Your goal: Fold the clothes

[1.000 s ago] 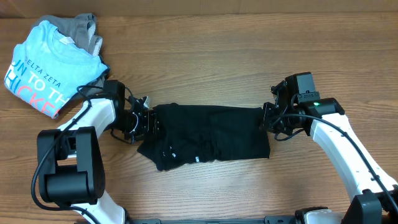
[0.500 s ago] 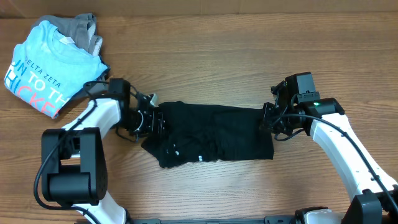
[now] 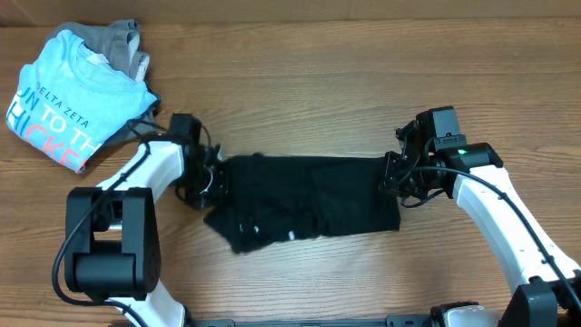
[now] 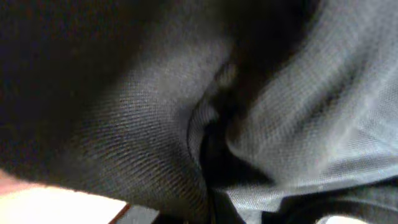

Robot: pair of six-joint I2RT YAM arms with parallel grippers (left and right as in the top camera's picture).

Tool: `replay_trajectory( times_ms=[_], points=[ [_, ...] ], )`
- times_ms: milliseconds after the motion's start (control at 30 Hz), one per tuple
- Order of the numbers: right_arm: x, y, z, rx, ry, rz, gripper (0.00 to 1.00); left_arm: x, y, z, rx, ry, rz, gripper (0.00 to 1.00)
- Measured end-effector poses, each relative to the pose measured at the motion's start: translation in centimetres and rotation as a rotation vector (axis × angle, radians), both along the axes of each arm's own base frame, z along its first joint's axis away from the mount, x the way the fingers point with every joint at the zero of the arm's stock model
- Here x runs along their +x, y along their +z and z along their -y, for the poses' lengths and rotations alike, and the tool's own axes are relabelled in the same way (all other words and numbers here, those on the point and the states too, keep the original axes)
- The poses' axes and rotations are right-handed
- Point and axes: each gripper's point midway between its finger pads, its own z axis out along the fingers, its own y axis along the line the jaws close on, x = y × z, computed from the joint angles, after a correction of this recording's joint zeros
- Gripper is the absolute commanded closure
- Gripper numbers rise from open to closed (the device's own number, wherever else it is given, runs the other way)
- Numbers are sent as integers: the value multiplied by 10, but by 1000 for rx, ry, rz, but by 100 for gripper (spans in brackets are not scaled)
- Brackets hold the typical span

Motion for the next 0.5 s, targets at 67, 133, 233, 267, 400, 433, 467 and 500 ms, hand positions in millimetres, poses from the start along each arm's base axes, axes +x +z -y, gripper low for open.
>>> replay_trajectory(
  times_ms=[67, 133, 233, 267, 400, 433, 467, 500],
  points=[
    [0, 0, 0, 0, 0, -2, 96, -13, 4, -14, 38, 25, -94, 96],
    [-1, 0, 0, 0, 0, -3, 96, -19, 15, -28, 71, 47, -165, 96],
    [0, 0, 0, -1, 0, -2, 96, -4, 49, -43, 98, 66, -169, 96],
    [0, 0, 0, 0, 0, -1, 96, 7, 62, -46, 102, 70, -145, 96],
    [2, 0, 0, 1, 0, 7, 96, 45, 116, -41, 110, 55, 1, 96],
    [1, 0, 0, 1, 0, 6, 96, 49, 126, -36, 110, 44, 30, 96],
    [2, 0, 0, 1, 0, 7, 96, 53, 134, -29, 110, 29, 57, 96],
    [2, 0, 0, 1, 0, 7, 96, 55, 140, -18, 109, 8, 79, 96]
  ],
)
